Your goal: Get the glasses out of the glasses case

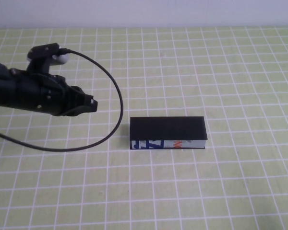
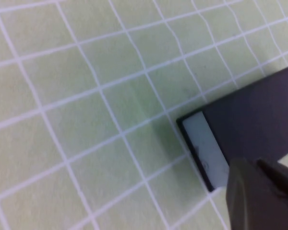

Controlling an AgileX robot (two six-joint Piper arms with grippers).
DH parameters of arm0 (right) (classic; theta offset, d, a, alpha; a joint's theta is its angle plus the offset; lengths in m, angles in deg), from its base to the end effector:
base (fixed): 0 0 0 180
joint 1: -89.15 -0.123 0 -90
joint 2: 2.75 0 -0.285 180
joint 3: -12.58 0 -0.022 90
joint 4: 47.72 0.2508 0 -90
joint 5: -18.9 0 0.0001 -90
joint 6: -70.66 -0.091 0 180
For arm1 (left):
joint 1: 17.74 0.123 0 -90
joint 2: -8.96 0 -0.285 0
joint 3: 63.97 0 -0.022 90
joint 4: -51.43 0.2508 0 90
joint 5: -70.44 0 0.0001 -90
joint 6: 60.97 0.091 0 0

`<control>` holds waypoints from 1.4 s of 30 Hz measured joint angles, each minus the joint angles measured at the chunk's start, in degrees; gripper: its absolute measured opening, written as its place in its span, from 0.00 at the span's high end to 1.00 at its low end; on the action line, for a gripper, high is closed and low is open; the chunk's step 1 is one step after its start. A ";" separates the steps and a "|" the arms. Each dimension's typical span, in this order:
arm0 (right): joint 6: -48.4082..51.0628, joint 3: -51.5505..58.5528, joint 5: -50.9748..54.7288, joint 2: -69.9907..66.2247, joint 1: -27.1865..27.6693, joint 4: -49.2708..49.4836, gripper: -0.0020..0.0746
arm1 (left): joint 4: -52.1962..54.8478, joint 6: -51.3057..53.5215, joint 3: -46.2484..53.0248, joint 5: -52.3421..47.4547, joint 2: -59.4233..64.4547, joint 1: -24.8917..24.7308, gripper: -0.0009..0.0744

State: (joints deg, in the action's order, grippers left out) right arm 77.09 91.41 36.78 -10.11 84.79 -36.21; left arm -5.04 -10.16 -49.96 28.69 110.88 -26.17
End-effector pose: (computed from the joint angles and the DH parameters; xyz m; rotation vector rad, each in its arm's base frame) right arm 0.0538 0.0097 0.1765 -0.0408 1.8127 0.1658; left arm 0.3293 -0.0999 0.2522 0.4767 2.3743 -0.7722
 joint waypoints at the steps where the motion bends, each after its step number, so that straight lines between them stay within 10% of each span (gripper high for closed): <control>1: 0.00 0.00 0.00 0.00 0.00 0.00 1.00 | -0.93 0.96 -1.38 0.11 2.12 -0.40 0.99; 20: 0.00 0.00 -1.44 0.00 0.00 0.38 1.00 | -8.57 5.75 -23.50 -4.73 29.29 -6.18 0.99; 32: 0.00 0.00 -15.33 0.00 0.00 25.65 1.00 | -6.83 5.39 -23.61 -5.45 31.60 -6.18 0.99; 42: 3.35 -16.97 9.41 -20.15 0.00 26.67 1.00 | -6.60 5.39 -23.72 -6.08 31.60 -6.18 0.99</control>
State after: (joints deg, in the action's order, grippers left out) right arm 80.44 74.44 46.19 -30.27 84.79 -9.54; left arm -11.65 -4.76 -73.68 22.62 142.48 -32.35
